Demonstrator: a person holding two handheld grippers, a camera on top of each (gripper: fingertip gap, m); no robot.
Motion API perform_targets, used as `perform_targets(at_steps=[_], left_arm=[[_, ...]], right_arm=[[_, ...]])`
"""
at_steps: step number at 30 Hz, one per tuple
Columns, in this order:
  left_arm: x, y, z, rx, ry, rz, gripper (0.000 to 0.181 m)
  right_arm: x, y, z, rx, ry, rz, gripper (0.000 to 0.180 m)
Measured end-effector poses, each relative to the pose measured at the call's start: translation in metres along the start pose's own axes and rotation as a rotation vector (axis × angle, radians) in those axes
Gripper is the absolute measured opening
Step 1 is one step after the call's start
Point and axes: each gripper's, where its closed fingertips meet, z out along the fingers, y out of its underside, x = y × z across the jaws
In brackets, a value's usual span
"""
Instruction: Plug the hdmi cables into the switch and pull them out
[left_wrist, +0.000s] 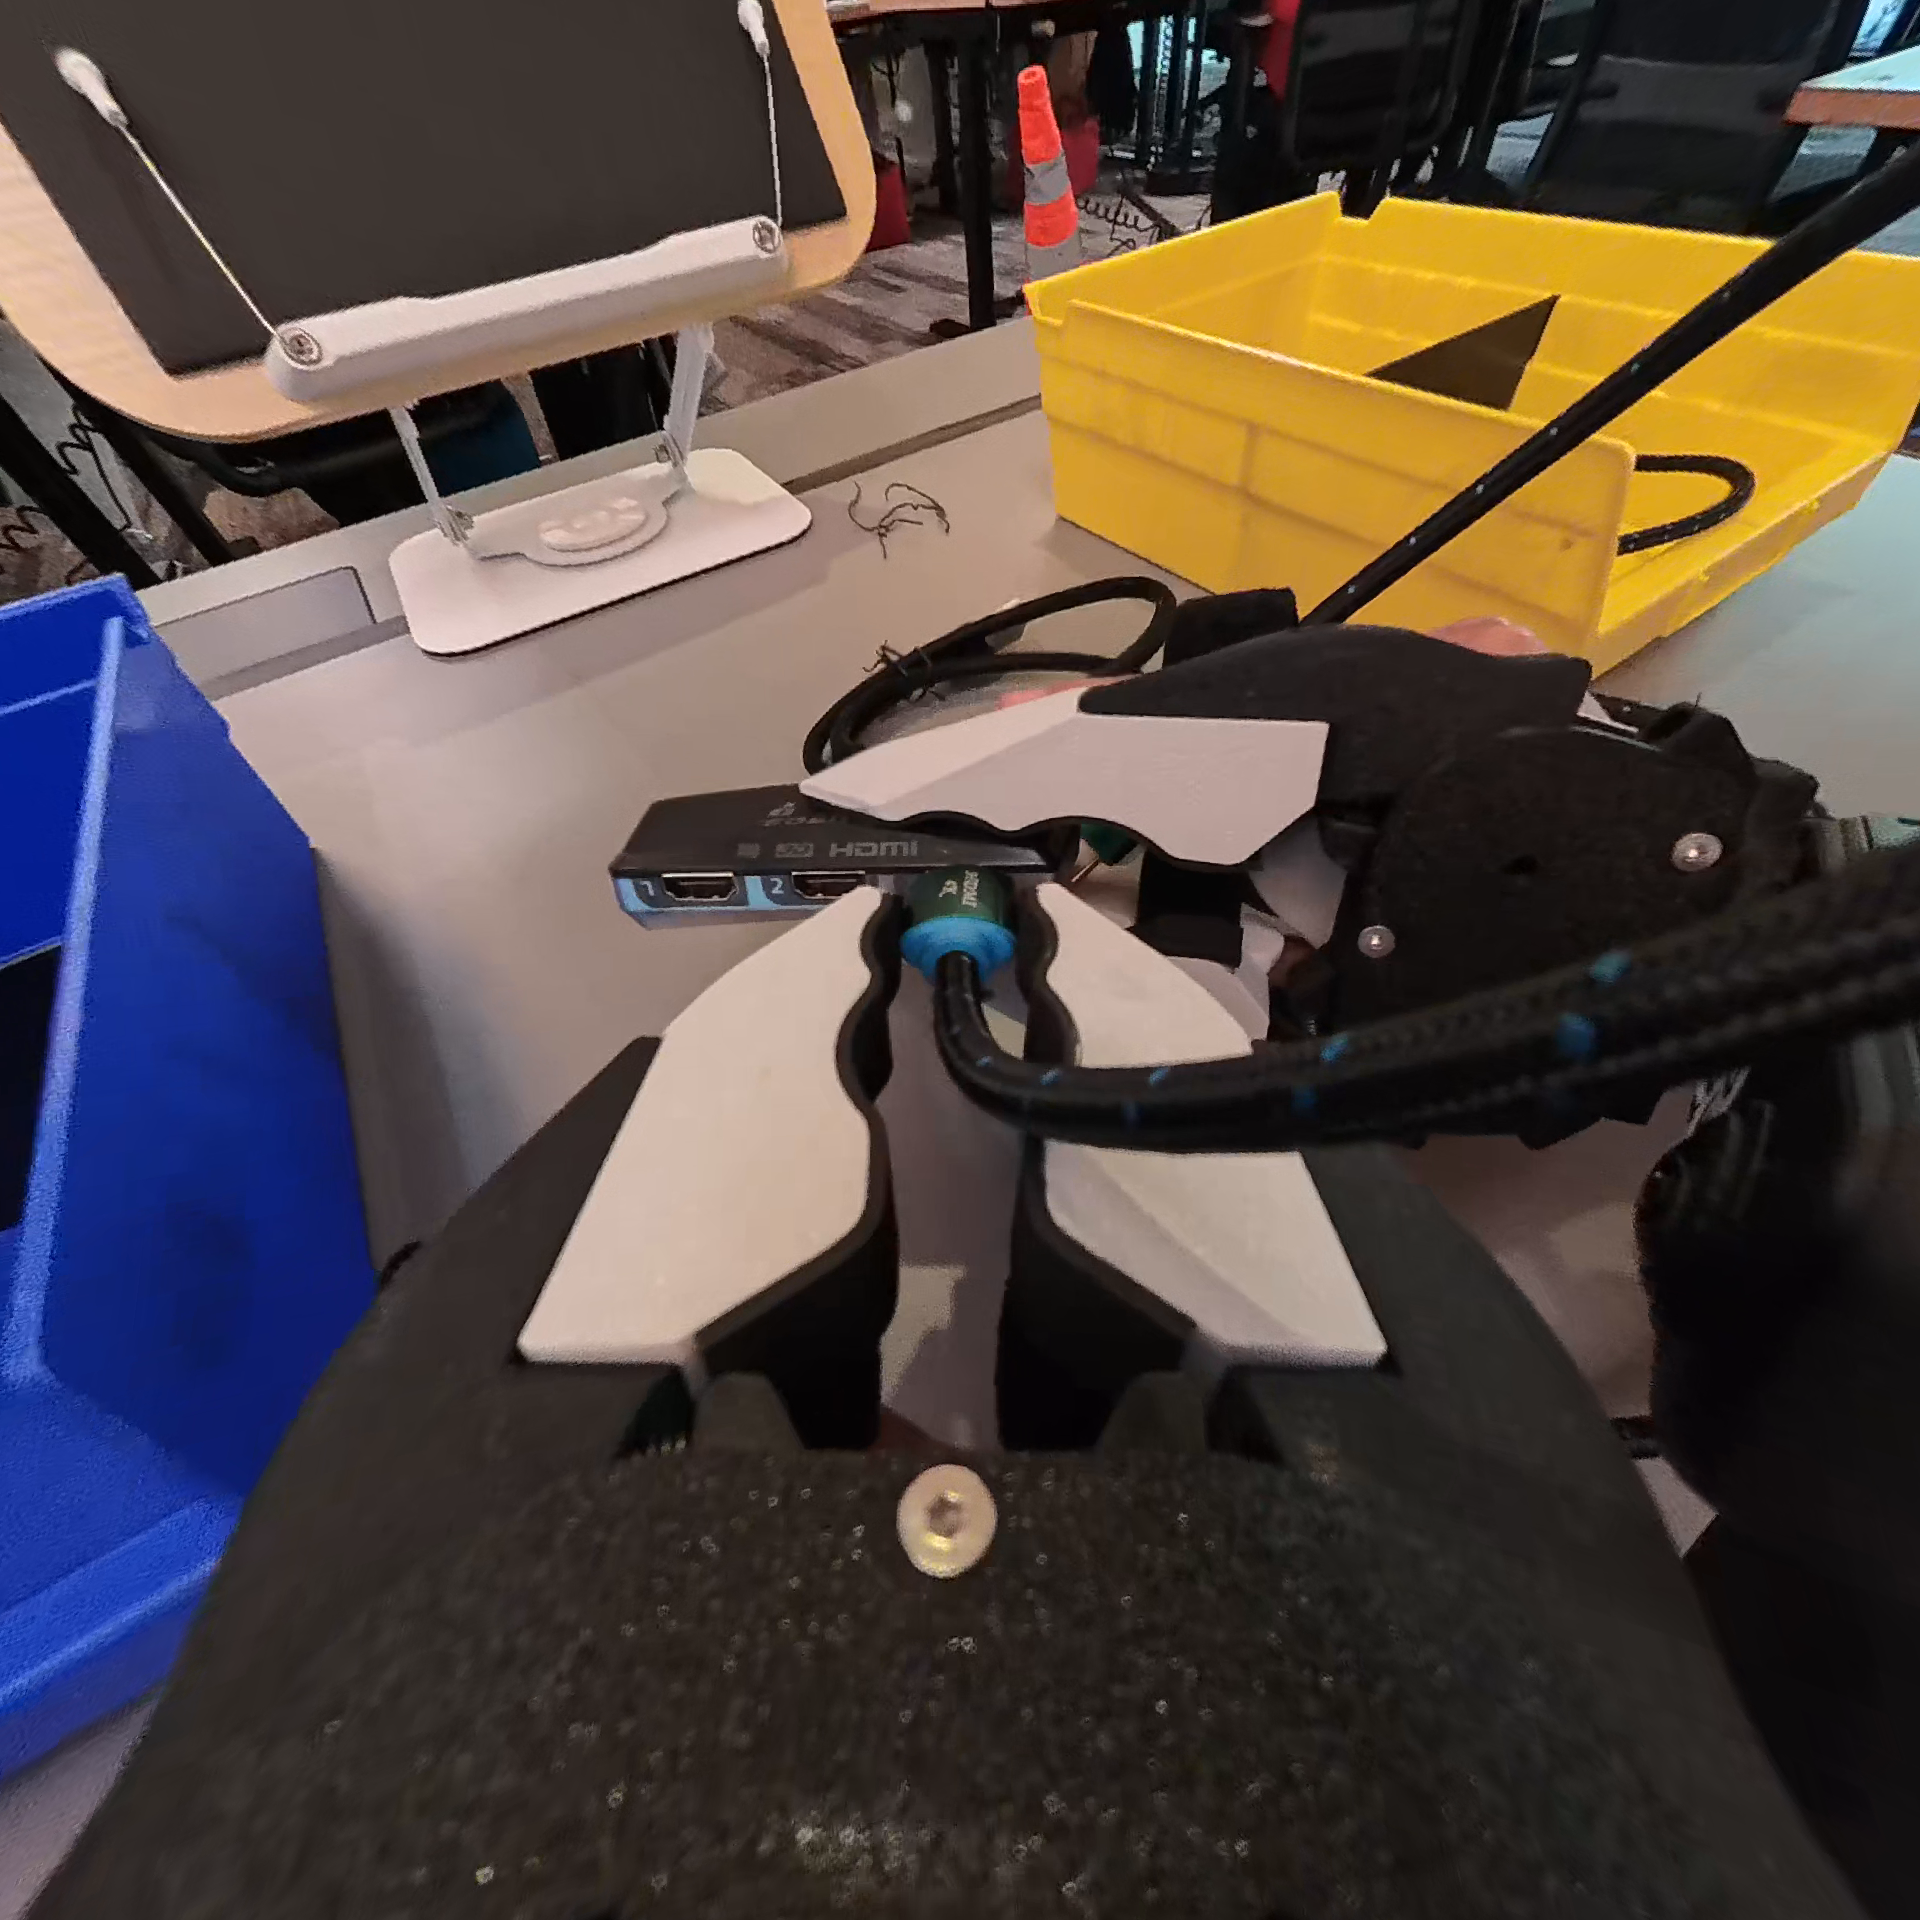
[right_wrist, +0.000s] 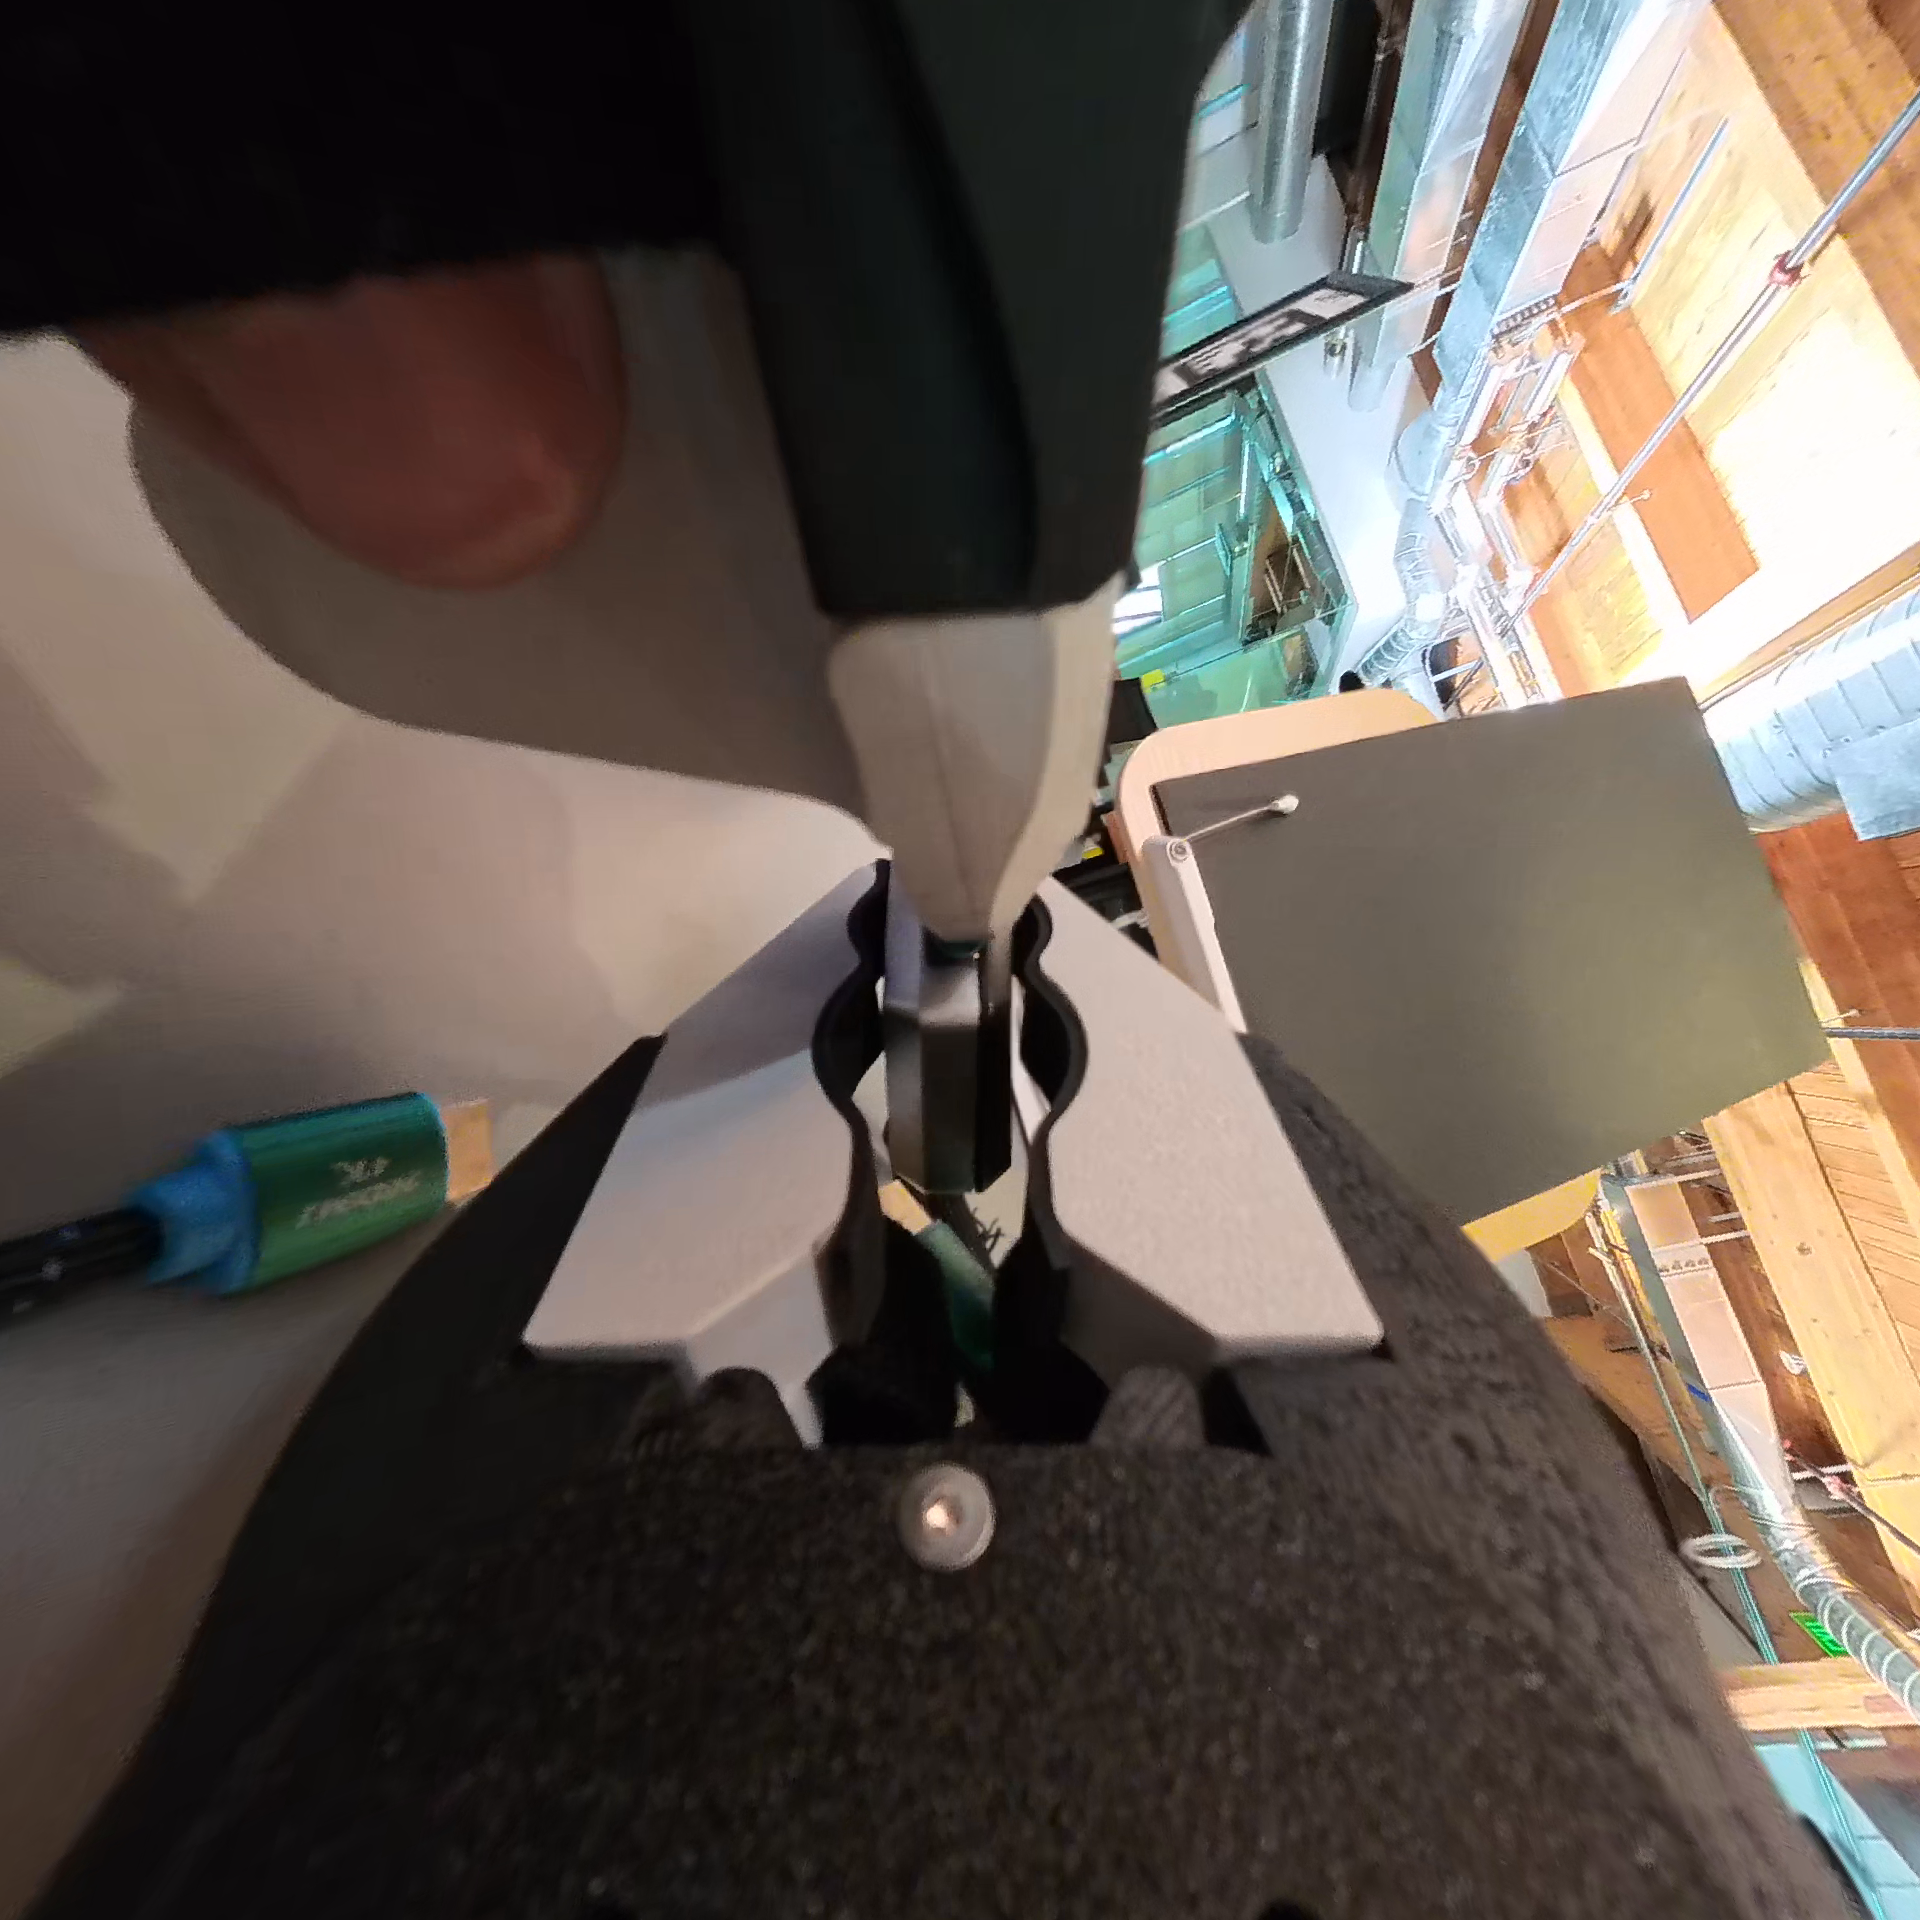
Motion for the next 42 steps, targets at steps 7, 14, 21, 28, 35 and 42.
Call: perform_targets(at_steps=[7,14,21,28,35,42], left_arm=[[-0.004,-0.003,-0.006,0.011,-0.015,-0.007,0.021],[-0.006,-0.004,-0.008,0.010,-0.024,0.026,0.021],[-0.007,-0.005,-0.008,0.018,-0.032,0.020,0.021],[-0.008,-0.003,-0.009,0.011,-0.038,0.013,0.021],[-0.008,-0.001,-0.014,0.005,-0.037,0.042,0.021],[-0.012,0.003,-0.001,-0.019,-0.042,0.038,0.021]], right_arm=[[0.005,-0.008,0.002,0.001,0.034,-0.018,0.022],[0.007,-0.009,0.004,0.007,0.041,-0.002,0.022],[0.008,-0.009,0.004,0.011,0.042,-0.001,0.022],[0.006,-0.009,0.006,0.014,0.036,0.008,0.022],[0.004,-0.013,0.005,0.044,0.022,0.014,0.022],[-0.007,-0.003,0.005,-0.050,-0.086,0.076,0.021]])
